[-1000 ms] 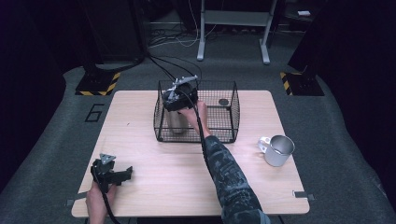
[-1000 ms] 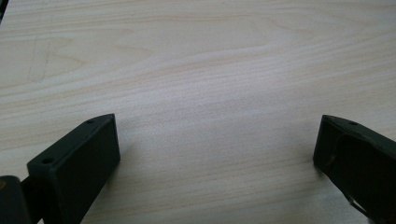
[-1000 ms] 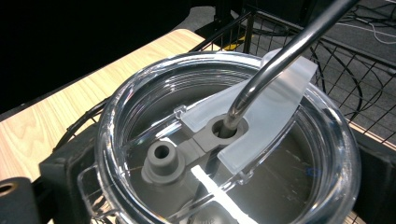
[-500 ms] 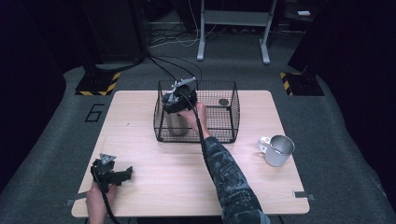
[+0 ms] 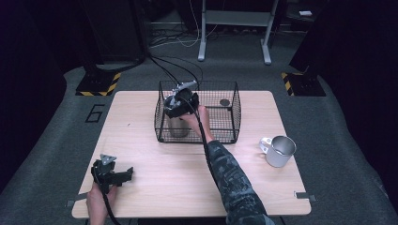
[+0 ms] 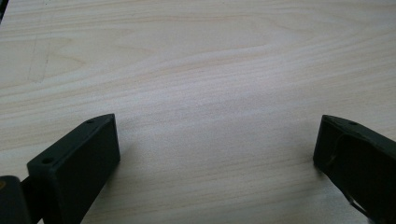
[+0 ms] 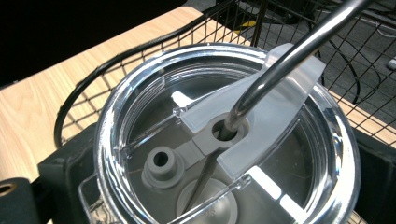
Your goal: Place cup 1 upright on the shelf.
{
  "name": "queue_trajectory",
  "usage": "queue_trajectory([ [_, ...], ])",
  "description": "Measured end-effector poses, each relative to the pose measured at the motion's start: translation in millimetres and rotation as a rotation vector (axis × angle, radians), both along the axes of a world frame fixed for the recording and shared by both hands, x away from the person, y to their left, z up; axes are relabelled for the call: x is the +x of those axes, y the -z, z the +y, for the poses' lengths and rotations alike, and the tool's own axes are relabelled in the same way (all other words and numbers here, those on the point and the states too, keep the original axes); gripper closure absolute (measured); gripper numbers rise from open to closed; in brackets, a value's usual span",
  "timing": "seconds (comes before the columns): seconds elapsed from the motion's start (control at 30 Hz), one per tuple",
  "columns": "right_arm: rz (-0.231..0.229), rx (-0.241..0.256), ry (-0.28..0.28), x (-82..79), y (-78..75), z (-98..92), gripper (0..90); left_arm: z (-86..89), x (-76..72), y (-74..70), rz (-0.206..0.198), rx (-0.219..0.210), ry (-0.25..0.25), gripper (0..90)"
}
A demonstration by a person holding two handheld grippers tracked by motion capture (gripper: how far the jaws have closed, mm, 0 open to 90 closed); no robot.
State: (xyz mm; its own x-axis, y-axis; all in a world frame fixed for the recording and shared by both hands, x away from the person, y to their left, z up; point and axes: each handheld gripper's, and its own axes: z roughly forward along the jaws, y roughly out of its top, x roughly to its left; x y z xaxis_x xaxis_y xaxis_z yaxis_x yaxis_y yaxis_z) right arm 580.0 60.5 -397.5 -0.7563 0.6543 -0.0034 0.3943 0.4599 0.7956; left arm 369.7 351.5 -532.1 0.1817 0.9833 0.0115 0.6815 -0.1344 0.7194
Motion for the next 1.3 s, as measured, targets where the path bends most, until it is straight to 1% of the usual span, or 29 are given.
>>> queue_trajectory([
  [0.07,0.012,0.005,0.008,-2.7,0.5,-0.2,3.0,0.0,0.0,-0.2,0.003,0.0,0.0,0.4],
  [0.13,0.026,-0.011,-0.011,-2.4,0.1,-2.0,2.6,-0.1,0.0,0.0,-0.001,0.0,-0.001,0.5],
  [0.2,0.037,-0.003,-0.015,-2.2,1.0,-2.3,2.3,0.0,0.0,-0.2,0.003,0.0,0.0,0.4],
  [0.23,0.057,-0.009,-0.013,-2.5,0.2,-2.9,2.0,0.0,0.0,-0.2,0.003,0.0,0.0,0.5],
  [0.27,0.045,0.0,-0.019,-1.1,1.4,-3.1,2.0,-0.1,0.0,0.1,-0.001,-0.001,-0.001,0.5],
  [0.3,0.054,0.003,-0.014,-1.4,1.3,-2.9,2.0,-0.1,0.0,0.1,-0.001,-0.001,-0.001,0.5],
  [0.4,0.054,0.005,-0.012,-1.4,1.4,-2.8,1.9,-0.1,0.0,0.0,-0.001,-0.001,-0.001,0.4],
  [0.43,0.055,-0.004,-0.019,-1.2,0.7,-3.6,1.8,-0.1,0.0,0.1,-0.001,-0.001,-0.001,0.4],
  [0.47,0.068,0.003,-0.016,-1.6,1.0,-3.2,1.5,-0.1,0.1,0.1,-0.001,-0.001,-0.001,0.4],
  [0.57,0.065,0.017,-0.02,0.3,1.9,-4.6,0.9,-0.1,0.1,0.1,-0.001,-0.001,-0.001,0.4],
  [0.63,0.08,0.021,-0.022,0.6,2.2,-5.4,0.0,0.0,0.1,0.0,-0.001,-0.001,-0.001,0.5],
  [0.67,0.096,0.026,-0.023,0.9,2.0,-6.1,0.0,0.1,0.0,-0.3,0.004,0.001,0.001,0.4],
  [0.7,0.086,0.033,-0.026,1.6,2.6,-6.9,0.0,0.0,0.0,0.0,-0.001,-0.001,-0.001,0.4],
  [0.73,0.098,0.036,-0.022,1.0,2.3,-7.2,0.0,0.0,0.1,0.0,-0.001,-0.001,-0.001,0.4],
  [0.77,0.113,0.024,-0.032,1.0,1.0,-8.4,0.0,0.0,0.1,0.1,-0.001,-0.001,-0.001,0.4],
  [0.83,0.11,0.025,-0.037,0.9,0.6,-9.3,0.0,0.0,0.1,0.1,-0.001,-0.001,-0.001,0.4],
  [0.87,0.114,0.046,-0.039,-0.1,-1.1,-11.4,0.0,0.0,0.0,0.0,0.001,0.0,0.0,0.4],
  [0.9,0.114,0.05,-0.042,-0.4,-2.2,-12.7,0.0,0.0,0.1,0.1,-0.001,-0.001,-0.001,0.4],
  [0.93,0.106,0.064,-0.052,-0.9,-4.1,-15.1,0.0,-0.1,0.1,0.1,-0.001,-0.001,-0.001,0.4],
  [0.97,0.106,0.064,-0.052,-0.9,-4.1,-15.1,0.0,-0.1,0.1,0.1,-0.001,-0.001,-0.001,0.5],
  [1.0,0.113,0.075,-0.049,-4.4,-10.0,-19.6,0.0,0.0,0.1,0.0,0.0,-0.002,-0.001,0.4],
  [1.03,0.113,0.075,-0.049,-4.4,-10.0,-19.6,0.0,-0.1,0.1,0.0,0.0,-0.002,-0.001,0.4],
  [1.07,0.093,0.093,-0.059,-7.4,-16.5,-25.1,0.0,-0.1,0.1,0.0,-0.001,-0.002,-0.001,0.4],
  [1.1,0.102,0.09,-0.049,-10.4,-20.2,-27.6,0.0,-0.1,0.1,0.0,0.0,-0.002,-0.001,0.5],
  [1.13,0.097,0.097,-0.054,-13.6,-24.7,-31.1,0.0,-1.0,0.3,0.6,-0.009,-0.012,-0.011,0.5],
  [1.17,0.091,0.101,-0.058,-16.9,-28.2,-33.9,0.0,-0.8,0.3,0.5,-0.008,-0.01,-0.01,0.5],
  [1.23,0.082,0.099,-0.06,-19.2,-30.7,-36.0,0.0,-0.9,0.3,0.5,-0.008,-0.011,-0.01,0.5],
  [1.27,0.067,0.1,-0.075,-26.9,-37.1,-41.8,0.0,-0.9,0.3,0.6,-0.009,-0.011,-0.01,0.5],
  [1.3,0.066,0.1,-0.076,-30.9,-40.0,-44.1,0.0,-0.9,0.3,0.6,-0.009,-0.011,-0.011,0.5],
])
